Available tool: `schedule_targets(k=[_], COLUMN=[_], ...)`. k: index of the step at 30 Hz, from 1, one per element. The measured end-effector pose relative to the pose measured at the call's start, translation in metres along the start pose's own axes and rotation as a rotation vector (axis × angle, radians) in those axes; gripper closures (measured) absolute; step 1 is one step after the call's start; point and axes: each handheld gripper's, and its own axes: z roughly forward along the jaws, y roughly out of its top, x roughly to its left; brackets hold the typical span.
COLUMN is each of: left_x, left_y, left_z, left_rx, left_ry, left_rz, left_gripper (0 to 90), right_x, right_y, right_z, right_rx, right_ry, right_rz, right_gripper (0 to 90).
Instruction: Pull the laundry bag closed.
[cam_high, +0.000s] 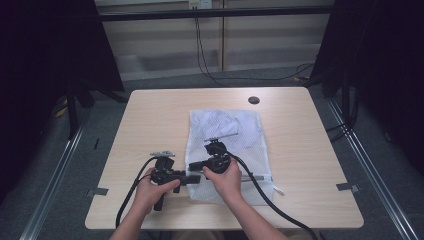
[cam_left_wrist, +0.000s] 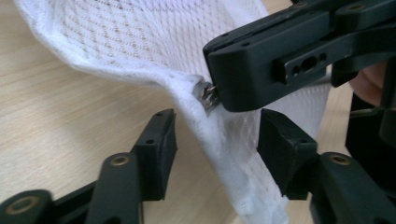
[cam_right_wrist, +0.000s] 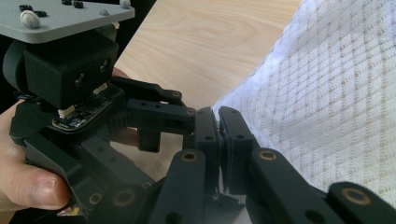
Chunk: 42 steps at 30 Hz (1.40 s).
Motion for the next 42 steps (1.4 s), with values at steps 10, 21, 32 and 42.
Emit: schedule_targets(k=[10,21,32,42], left_x=[0.0013,0.0019,0.0024,0.0022], left_y=[-0.0005,-0.0002,0.0009,0.0013], left_z=[0.0045,0.0049,0.0027,0.0014], left_rx=[0.018,0.016,0.019,0.023], left_ry=[-0.010,-0.019,-0.017,-0.021], left_rz=[-0.030,-0.082,-0.124,-0.137], left_gripper=[68.7,86.0,88.1,88.4], right_x=[0.0008,0.0010,-0.0002,-0.0040], right_y=[-0.0007,-0.0006,-0.0009,-0.0029], right_z=[-0.0008,-0.0023,-0.0020,-0.0057], right_rx=[-0.002,-0.004,0.000,0.003], right_ry=[-0.004,0.000,-0.014,0.014], right_rz=[-0.010,-0.012,-0.024,0.007], right_gripper=[86.8,86.8,86.9,87.0])
